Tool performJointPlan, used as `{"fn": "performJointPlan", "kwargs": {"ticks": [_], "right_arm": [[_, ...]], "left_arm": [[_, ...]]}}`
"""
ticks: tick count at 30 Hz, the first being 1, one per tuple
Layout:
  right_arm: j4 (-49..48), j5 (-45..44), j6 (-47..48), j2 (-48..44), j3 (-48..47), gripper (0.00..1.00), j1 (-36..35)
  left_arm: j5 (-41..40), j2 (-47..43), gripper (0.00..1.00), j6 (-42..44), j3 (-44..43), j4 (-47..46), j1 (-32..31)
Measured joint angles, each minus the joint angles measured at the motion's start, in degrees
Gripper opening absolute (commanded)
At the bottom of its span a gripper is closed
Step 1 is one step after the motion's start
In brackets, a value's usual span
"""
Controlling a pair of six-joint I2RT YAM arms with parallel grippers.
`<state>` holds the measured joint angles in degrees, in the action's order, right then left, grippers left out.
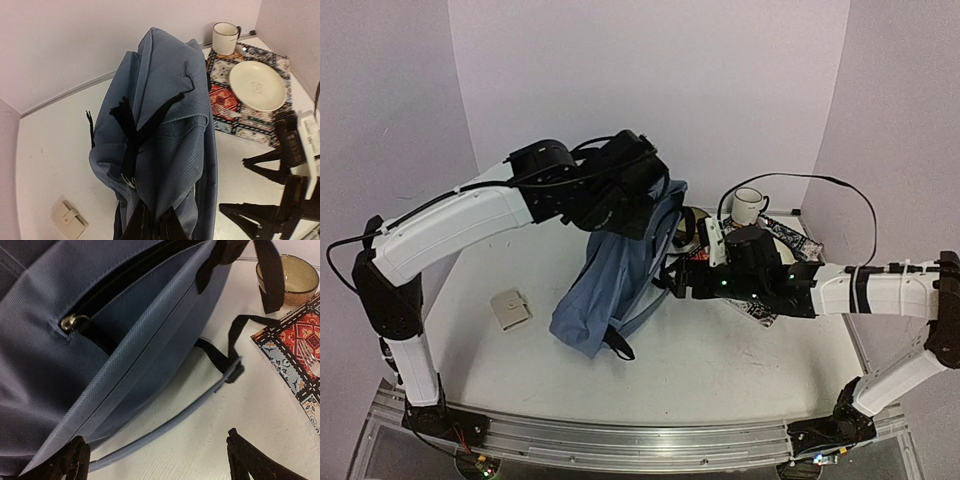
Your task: Pack the student bag
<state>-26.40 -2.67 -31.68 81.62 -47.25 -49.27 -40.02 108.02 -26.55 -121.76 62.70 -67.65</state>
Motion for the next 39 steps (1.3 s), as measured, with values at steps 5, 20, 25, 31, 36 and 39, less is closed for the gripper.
{"fn": "performJointPlan", "kwargs": {"ticks": [5,20,25,31,36,39], "right_arm": [[-0.07,-1.16,0.14,-4.21,2.92,0.95,-0.31],[-0.22,1.32,-0.45,1.62,-0.26,0.95,-1.14],[-0.60,4.16,-1.98,9.88,-6.81,0.95,-3.51],[-2.67,7.71,-4.52,18.19,-13.64,0.95,-7.90],[-5.10,10.76,-6.26,24.02,-19.55,0.95,-11.54],[-6.57,12.30,-7.16,25.14,-20.63,0.95,-12.94]], "left_arm": [[10.52,-11.75,0.00,-3.49,15.77,-12.71,4.19],[22.72,-33.45,0.00,-21.26,49.62,-33.24,21.71],[23.71,-36.36,0.00,-23.37,54.75,-35.25,25.38],[23.82,-38.40,0.00,-24.62,58.35,-36.38,27.02],[23.77,-39.19,0.00,-24.74,59.69,-37.10,27.12],[23.21,-39.77,0.00,-24.69,60.68,-37.38,27.21]]}}
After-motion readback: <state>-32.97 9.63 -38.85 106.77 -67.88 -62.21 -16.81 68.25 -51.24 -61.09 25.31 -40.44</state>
